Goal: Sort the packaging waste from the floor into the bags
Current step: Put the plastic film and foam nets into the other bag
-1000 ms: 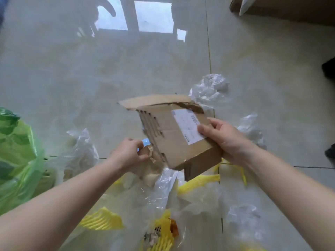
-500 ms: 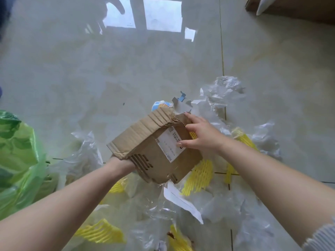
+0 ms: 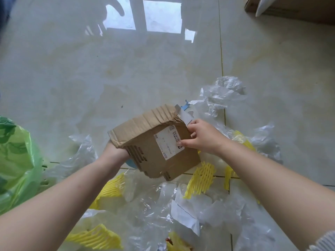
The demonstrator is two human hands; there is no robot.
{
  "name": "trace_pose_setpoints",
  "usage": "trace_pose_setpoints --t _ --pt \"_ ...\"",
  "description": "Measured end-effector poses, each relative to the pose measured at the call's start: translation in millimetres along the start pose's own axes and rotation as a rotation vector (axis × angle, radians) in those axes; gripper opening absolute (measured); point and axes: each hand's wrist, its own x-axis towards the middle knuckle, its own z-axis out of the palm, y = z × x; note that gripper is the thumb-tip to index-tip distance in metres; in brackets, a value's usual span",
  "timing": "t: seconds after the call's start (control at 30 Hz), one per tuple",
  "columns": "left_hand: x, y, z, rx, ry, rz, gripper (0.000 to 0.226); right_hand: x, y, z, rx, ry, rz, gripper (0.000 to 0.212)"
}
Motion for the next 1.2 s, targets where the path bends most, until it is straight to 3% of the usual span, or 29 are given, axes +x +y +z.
trace_pose_setpoints --t 0.1,0.23,0.4,0.5,0.97,1.07,1.2 --pt "2 18 2 -0.010 -0.052 0.014 0.032 -11 4 4 0.109 0.062 0.001 0.017" --pt "10 33 10 0.021 -0.188 -0.038 0.034 -21 17 9 0.195 0.072 0.057 0.025" --pt "22 40 23 0.107 -0.291 -0.183 0.028 -32 30 12 0.400 0.110 0.108 0.009" --pt "27 39 34 0.109 -0.313 -0.238 0.026 -36 34 11 0.519 0.130 0.150 0.012" --pt "23 41 47 0.059 -0.328 -0.171 0.029 -39 36 5 0.811 0.133 0.177 0.020" --pt "15 41 44 0.050 -0.257 -0.160 0.038 -38 31 7 0.880 0.135 0.169 0.015" --pt "9 48 40 0.040 -0.107 -0.148 0.023 -40 19 5 0.950 0.236 0.127 0.017"
